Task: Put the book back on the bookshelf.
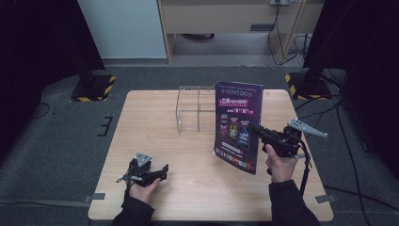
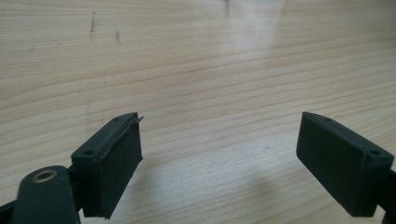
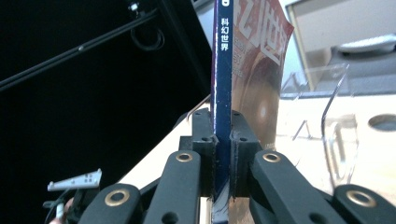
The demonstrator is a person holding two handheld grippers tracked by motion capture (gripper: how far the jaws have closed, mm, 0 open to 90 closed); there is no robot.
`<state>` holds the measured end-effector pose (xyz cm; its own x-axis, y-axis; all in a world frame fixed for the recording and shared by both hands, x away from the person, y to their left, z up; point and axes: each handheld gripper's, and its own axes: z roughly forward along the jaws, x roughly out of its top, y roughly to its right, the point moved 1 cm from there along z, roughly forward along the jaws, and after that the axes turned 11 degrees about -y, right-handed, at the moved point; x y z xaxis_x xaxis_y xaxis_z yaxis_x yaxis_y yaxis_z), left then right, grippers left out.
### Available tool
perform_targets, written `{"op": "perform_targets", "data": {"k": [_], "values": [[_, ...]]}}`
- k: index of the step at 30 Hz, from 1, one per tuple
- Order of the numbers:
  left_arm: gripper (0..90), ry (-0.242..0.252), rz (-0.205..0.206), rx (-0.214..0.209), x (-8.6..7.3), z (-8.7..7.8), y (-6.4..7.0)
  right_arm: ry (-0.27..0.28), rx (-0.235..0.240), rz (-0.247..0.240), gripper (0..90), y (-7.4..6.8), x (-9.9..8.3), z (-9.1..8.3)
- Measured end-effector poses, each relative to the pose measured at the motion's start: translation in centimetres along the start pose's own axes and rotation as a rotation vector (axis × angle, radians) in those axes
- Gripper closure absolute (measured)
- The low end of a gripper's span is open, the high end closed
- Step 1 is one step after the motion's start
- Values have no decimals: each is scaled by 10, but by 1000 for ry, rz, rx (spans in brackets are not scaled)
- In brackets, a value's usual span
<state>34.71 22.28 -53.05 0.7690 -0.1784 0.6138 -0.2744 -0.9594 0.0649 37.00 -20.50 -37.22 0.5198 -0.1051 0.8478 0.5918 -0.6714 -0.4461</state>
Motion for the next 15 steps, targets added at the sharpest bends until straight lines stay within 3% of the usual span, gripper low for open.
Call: {"op": "perform_targets", "data": {"k": [7, 15], "values": [[131, -27, 4, 65, -1, 9, -13, 57, -51, -21, 844, 3, 18, 1], [132, -41, -7, 75, -1, 12, -20, 90, -99, -20, 844, 11, 26, 10]]}}
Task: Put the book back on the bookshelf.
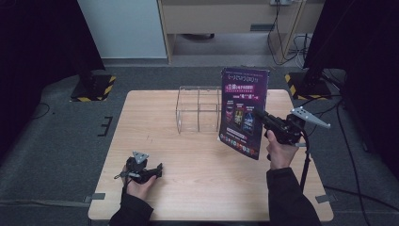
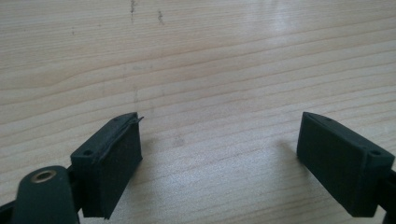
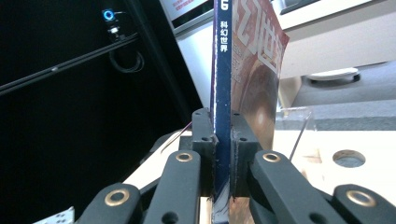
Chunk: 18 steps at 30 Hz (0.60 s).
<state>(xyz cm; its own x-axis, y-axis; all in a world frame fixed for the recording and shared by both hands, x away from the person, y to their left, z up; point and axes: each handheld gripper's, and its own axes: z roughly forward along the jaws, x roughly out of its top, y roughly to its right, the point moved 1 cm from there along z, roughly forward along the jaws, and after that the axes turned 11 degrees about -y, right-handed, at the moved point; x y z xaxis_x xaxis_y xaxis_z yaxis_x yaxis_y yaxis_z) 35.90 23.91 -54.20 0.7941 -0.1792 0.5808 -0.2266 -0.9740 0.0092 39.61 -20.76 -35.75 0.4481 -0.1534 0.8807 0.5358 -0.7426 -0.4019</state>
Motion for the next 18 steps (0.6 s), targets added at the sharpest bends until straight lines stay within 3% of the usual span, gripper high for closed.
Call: {"op": "perform_targets", "data": {"k": [5, 8, 18], "values": [[127, -5, -1, 13, 1, 1, -2, 18, -27, -1, 844, 4, 6, 11], [113, -9, -4, 17, 1, 1, -2, 28, -65, -28, 844, 6, 10, 18], [110, -10, -4, 18, 1, 1, -2, 46, -110, -42, 844, 15, 16, 33]]}}
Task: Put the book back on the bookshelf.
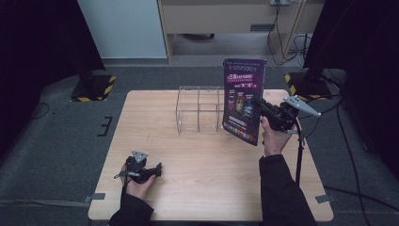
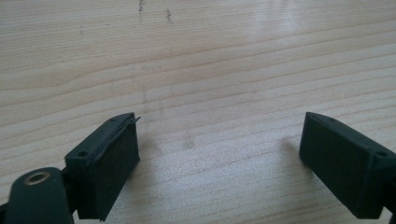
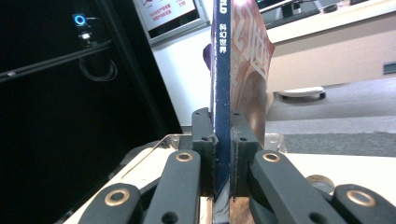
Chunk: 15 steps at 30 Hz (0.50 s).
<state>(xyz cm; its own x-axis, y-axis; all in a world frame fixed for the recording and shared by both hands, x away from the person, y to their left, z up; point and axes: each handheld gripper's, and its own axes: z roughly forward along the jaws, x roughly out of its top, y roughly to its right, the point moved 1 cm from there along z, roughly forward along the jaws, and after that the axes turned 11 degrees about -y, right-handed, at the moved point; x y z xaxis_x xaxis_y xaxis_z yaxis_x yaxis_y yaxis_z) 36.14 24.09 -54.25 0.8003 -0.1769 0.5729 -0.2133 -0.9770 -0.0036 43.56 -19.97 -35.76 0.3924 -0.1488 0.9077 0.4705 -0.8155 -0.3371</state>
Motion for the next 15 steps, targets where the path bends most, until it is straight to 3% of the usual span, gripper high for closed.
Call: {"op": "perform_targets", "data": {"k": [8, 15], "values": [[110, 0, 0, 0, 0, 0, 0, 17, -27, 21, 845, 7, 1, 22], [110, 0, 0, 0, 0, 0, 0, 19, -58, 11, 844, 9, 2, 38]]}}
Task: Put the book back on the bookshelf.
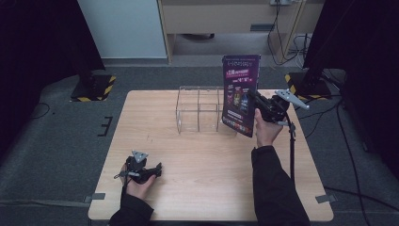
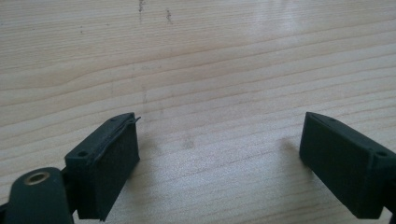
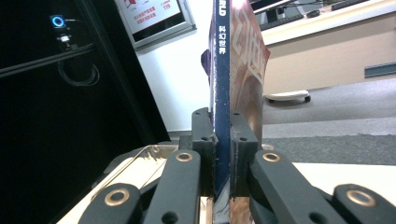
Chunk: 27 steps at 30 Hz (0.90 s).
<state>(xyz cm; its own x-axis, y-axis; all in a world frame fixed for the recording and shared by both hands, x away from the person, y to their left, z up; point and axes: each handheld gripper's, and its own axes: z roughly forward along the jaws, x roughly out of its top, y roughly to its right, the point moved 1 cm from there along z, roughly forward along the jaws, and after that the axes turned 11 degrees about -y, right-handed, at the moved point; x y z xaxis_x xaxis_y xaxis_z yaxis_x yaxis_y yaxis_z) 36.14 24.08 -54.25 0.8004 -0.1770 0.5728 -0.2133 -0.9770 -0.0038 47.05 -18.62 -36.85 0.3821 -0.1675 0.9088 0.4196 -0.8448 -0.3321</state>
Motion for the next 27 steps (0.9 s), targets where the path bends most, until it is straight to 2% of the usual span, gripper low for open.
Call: {"op": "perform_targets", "data": {"k": [13, 23, 27], "values": [[110, 0, 0, 0, 0, 0, 0, 9, -61, -30, 844, -1, -20, 25], [110, 0, 0, 0, 0, 0, 0, 33, -82, -40, 843, -5, -34, 29], [110, 1, -1, 0, 0, 0, 0, 43, -98, -58, 843, -7, -42, 28]]}}
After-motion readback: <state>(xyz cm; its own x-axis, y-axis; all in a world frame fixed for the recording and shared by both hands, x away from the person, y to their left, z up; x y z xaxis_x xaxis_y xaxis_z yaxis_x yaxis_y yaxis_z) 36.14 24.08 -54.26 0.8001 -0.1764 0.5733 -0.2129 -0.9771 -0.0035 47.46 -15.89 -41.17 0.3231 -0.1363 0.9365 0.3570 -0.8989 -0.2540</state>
